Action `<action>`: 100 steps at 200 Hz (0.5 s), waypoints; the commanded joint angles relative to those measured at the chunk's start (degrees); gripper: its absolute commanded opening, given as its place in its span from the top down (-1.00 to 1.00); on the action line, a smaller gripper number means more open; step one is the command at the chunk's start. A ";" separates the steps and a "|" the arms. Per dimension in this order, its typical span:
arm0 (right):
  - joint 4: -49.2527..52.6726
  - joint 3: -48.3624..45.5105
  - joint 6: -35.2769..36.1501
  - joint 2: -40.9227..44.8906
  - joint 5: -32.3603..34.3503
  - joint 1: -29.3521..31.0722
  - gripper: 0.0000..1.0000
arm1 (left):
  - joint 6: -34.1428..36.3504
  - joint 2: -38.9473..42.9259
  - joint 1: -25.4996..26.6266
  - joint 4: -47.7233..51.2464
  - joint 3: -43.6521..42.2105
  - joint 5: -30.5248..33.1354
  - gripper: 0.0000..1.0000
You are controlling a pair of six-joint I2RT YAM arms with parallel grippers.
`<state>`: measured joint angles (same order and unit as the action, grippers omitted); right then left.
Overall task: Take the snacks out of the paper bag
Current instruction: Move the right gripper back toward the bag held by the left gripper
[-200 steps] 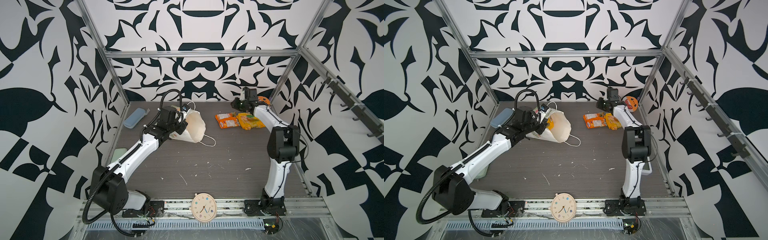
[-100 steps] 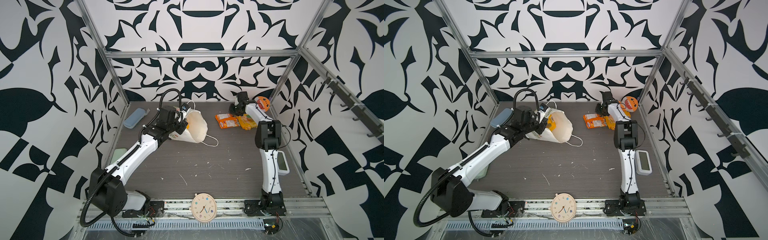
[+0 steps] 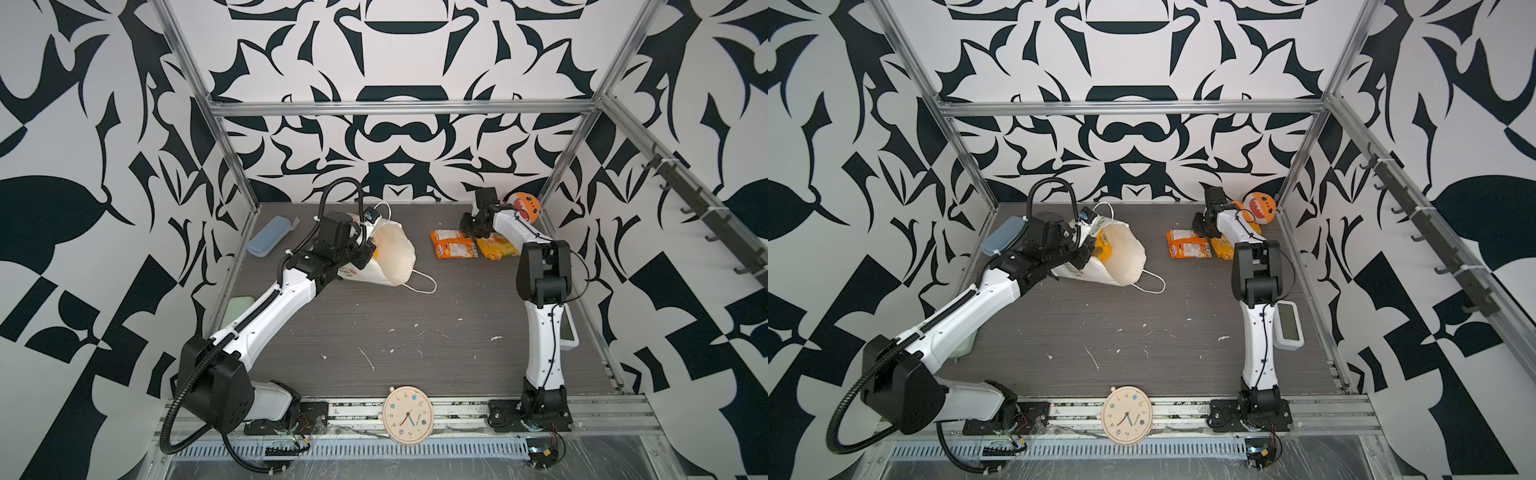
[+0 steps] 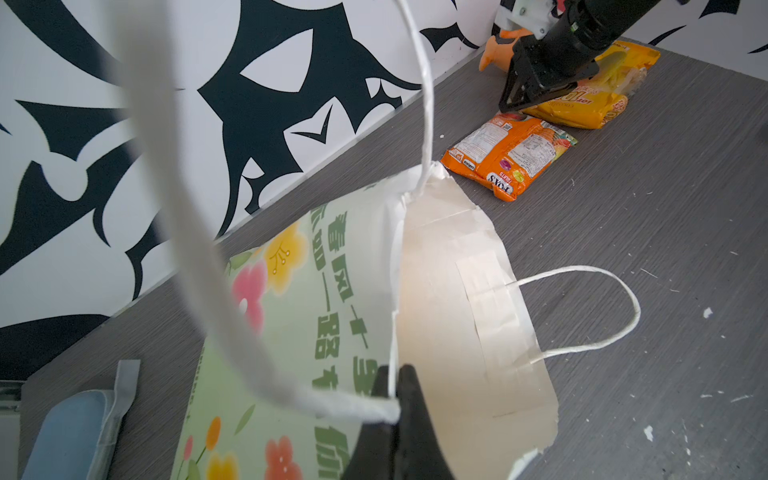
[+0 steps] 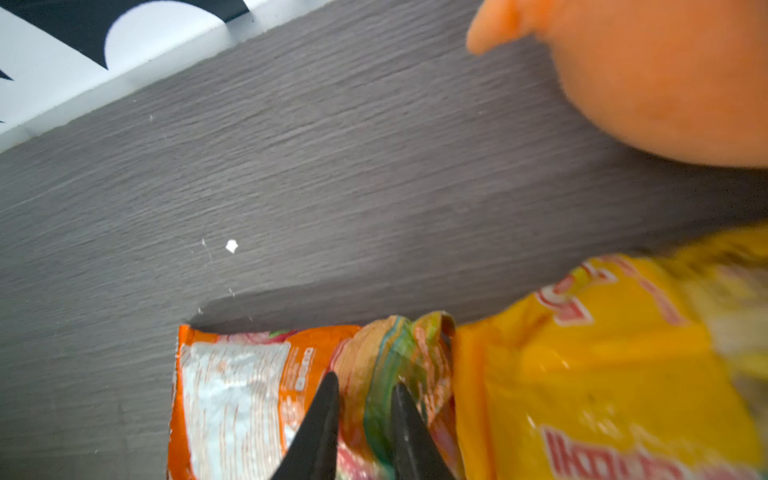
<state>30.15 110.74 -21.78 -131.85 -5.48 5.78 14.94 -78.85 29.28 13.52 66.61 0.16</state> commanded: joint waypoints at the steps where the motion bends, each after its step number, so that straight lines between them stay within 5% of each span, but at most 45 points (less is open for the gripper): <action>1: -1.92 0.04 -0.44 4.47 1.08 0.39 0.50 | -0.53 1.35 0.56 -2.97 0.19 -1.48 1.00; 61: -1.69 -3.41 1.08 16.65 -4.15 2.67 0.51 | 0.39 2.71 0.69 -2.51 -1.12 -1.72 1.00; 81: -17.88 -17.38 -1.70 27.92 -17.97 4.25 0.49 | 1.98 5.28 0.78 -3.04 -3.16 -4.76 1.00; 100: -32.65 -32.16 -4.24 38.15 -21.86 8.48 0.50 | 3.85 9.39 0.78 -5.90 -6.89 -7.57 1.00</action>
<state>16.93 90.39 -23.40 -106.24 -16.29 9.65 16.29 -75.75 29.65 12.95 63.00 -1.85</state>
